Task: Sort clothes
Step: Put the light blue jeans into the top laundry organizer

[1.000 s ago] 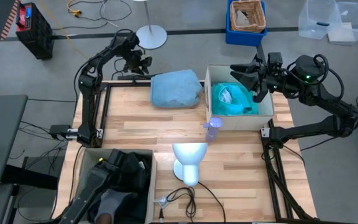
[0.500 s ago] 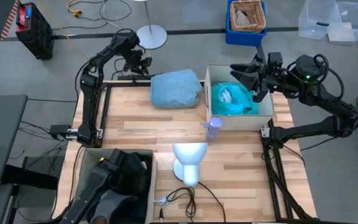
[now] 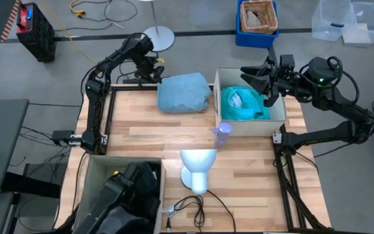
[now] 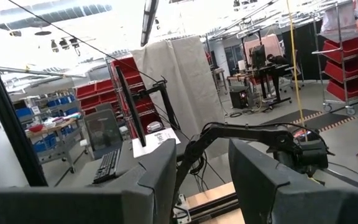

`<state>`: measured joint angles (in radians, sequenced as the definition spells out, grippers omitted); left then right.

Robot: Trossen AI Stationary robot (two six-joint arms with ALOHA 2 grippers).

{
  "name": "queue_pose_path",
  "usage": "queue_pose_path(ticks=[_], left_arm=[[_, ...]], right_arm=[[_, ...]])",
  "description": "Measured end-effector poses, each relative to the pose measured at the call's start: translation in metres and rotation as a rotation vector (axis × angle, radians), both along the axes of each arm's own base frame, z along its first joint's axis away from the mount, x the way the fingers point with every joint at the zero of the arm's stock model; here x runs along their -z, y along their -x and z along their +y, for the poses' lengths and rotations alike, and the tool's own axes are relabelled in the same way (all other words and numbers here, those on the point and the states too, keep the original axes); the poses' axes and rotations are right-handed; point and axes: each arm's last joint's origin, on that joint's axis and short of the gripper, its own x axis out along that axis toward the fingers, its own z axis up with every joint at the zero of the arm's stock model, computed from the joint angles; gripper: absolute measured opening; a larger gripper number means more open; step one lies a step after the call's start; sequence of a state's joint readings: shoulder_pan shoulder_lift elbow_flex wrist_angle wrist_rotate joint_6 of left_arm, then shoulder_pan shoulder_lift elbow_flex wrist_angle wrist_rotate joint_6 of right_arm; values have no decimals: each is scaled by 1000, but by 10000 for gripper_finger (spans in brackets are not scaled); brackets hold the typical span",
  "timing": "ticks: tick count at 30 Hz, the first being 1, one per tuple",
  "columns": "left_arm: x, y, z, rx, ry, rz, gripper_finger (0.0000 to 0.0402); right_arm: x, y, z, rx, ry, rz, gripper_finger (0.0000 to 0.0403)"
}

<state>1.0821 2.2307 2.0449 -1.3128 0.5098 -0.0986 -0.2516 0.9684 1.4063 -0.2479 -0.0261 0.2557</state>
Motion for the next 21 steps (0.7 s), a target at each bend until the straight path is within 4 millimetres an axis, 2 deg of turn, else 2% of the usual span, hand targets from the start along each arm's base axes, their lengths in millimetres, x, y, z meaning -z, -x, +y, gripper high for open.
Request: queue_pose_path(ticks=[10, 16, 21], left_arm=[[5, 3, 4, -14, 22, -22, 258], [5, 13, 10, -59, 29, -25, 245], [15, 9, 6, -51, 63, -18, 231]], right_arm=[[0, 0, 0, -1, 2, 1, 162], [0, -1, 3, -19, 1, 1, 162], [0, -1, 4, -25, -6, 0, 162]])
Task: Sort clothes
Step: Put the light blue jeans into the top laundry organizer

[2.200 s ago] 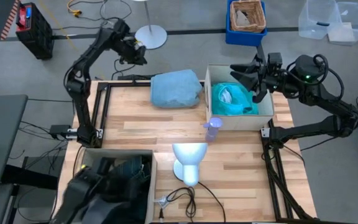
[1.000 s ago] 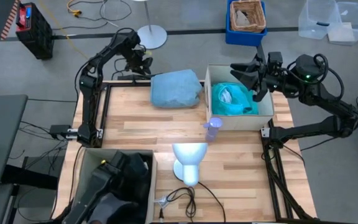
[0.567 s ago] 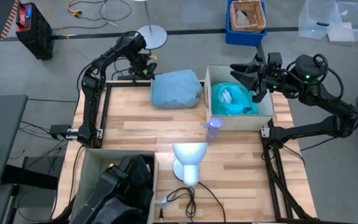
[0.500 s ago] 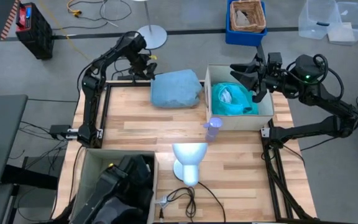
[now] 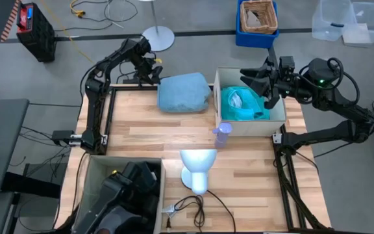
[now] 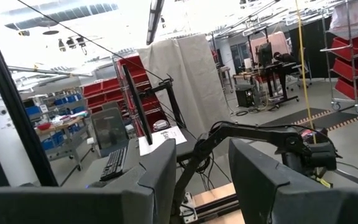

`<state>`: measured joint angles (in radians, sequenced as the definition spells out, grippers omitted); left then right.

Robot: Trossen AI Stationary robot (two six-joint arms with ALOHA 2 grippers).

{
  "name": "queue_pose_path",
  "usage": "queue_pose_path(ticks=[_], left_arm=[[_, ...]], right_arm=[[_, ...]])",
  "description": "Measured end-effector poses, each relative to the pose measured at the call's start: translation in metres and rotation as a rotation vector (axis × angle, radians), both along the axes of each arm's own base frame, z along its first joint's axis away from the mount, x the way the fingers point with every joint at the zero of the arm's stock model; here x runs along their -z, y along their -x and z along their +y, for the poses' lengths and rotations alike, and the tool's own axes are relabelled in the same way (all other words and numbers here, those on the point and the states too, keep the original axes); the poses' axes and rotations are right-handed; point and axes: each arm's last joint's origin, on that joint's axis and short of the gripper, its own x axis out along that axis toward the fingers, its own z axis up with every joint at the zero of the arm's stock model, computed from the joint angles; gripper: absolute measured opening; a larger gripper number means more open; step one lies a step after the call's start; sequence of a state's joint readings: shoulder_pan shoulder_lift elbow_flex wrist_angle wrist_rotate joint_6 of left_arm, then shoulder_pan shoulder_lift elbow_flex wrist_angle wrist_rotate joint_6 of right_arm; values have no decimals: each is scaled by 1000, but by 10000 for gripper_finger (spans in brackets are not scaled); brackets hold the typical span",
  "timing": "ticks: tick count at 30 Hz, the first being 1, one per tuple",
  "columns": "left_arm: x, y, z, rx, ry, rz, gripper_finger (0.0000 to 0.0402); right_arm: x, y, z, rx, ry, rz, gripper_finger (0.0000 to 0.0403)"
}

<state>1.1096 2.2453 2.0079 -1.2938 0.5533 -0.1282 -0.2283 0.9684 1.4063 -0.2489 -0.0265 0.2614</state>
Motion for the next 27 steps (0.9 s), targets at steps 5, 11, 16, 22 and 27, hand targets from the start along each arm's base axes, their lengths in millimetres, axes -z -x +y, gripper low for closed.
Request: queue_pose_path(ticks=[5, 11, 16, 22, 27], left_arm=[[2, -4, -1, 17, -2, 1, 233], [7, -6, -2, 27, -8, 45, 235], [11, -9, -2, 32, -13, 71, 235], [14, -11, -2, 37, -18, 88, 235], [14, -12, -2, 39, -36, 103, 235]], right_arm=[[0, 0, 0, 0, 0, 1, 162], [0, 0, 0, 3, -1, 1, 162], [0, 0, 0, 2, -2, 0, 162], [0, 0, 0, 2, -3, 0, 162], [0, 0, 0, 2, -3, 0, 162]])
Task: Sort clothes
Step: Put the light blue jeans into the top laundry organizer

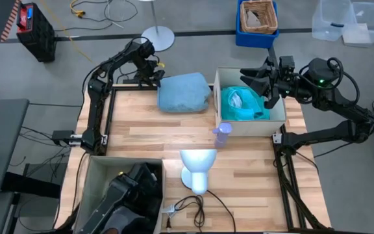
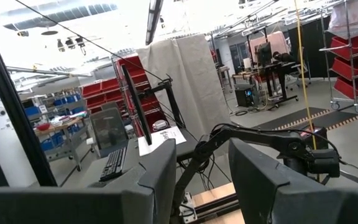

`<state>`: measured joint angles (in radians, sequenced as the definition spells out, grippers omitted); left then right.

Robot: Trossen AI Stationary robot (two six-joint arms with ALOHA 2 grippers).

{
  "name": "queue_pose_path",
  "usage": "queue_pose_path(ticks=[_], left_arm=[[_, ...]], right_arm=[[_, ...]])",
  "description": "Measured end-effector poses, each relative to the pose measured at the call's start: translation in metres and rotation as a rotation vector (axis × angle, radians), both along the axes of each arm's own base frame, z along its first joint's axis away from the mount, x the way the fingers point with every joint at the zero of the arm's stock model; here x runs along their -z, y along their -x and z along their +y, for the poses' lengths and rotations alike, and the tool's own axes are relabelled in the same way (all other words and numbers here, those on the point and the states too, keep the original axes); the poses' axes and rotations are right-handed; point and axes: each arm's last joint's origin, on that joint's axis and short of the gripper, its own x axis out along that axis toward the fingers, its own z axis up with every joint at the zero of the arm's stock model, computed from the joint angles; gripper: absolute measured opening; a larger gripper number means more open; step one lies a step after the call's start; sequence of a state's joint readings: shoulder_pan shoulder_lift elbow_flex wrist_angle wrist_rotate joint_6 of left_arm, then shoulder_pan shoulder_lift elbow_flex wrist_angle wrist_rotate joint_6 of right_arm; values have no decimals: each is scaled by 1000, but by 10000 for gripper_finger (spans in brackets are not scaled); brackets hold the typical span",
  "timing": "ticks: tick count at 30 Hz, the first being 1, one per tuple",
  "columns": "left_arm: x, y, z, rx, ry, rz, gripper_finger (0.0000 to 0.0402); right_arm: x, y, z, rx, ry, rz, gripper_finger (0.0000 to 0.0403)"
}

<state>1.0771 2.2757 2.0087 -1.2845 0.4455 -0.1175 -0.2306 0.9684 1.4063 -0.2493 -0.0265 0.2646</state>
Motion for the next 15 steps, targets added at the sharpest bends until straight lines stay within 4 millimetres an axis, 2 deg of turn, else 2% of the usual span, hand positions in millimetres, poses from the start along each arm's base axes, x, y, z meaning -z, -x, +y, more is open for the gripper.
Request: queue_pose_path(ticks=[7, 15], left_arm=[[15, -16, -2, -3, -41, 92, 235], [15, -15, -1, -15, -58, 116, 232]], right_arm=[[0, 0, 0, 0, 0, 0, 162], [0, 0, 0, 1, 0, 0, 162]])
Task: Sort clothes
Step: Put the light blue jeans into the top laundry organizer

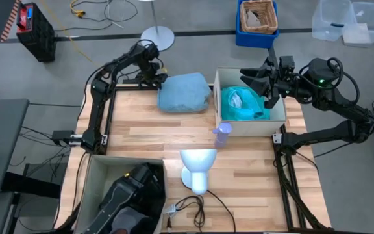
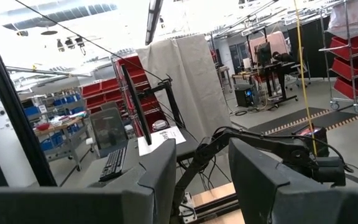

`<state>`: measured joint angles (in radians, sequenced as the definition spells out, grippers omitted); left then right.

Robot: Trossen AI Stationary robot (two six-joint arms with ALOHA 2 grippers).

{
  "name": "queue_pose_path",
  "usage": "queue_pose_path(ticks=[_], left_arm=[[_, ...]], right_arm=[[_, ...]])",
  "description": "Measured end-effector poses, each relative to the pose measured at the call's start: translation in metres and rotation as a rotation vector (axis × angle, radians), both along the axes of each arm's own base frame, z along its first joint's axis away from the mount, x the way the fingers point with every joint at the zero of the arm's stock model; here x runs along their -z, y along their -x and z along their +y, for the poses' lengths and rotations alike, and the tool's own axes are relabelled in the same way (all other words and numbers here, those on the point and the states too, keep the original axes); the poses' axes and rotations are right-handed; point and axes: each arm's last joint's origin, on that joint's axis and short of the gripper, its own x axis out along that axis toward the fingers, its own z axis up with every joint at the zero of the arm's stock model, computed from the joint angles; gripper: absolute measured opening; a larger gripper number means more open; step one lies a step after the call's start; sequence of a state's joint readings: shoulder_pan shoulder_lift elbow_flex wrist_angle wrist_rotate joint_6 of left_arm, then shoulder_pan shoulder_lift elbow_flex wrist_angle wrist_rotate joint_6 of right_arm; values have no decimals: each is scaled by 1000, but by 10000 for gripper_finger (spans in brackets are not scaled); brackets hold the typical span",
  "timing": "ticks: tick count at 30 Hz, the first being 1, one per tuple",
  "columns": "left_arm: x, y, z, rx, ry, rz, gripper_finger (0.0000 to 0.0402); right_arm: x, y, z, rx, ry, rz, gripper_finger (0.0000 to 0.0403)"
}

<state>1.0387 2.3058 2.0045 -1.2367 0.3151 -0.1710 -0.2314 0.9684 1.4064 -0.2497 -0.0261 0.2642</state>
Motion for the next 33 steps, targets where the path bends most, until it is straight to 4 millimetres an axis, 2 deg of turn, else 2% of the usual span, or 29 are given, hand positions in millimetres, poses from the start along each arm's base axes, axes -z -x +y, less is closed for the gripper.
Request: queue_pose_path(ticks=[8, 13, 17, 20, 25, 33], left_arm=[[7, -8, -2, -16, -61, 83, 179], [7, -7, -2, -23, -74, 106, 156], [7, -7, -2, -23, -79, 112, 121], [1, -6, -3, -18, -86, 120, 106], [-8, -1, -3, -20, -106, 115, 118], [-21, 7, 0, -30, -68, -29, 171]], right_arm=[[0, 0, 0, 0, 0, 0, 162], [0, 0, 0, 0, 0, 0, 162], [0, 0, 0, 0, 0, 0, 162], [0, 0, 0, 0, 0, 0, 162], [0, 0, 0, 0, 0, 1, 162], [1, 0, 0, 0, -1, 6, 162]])
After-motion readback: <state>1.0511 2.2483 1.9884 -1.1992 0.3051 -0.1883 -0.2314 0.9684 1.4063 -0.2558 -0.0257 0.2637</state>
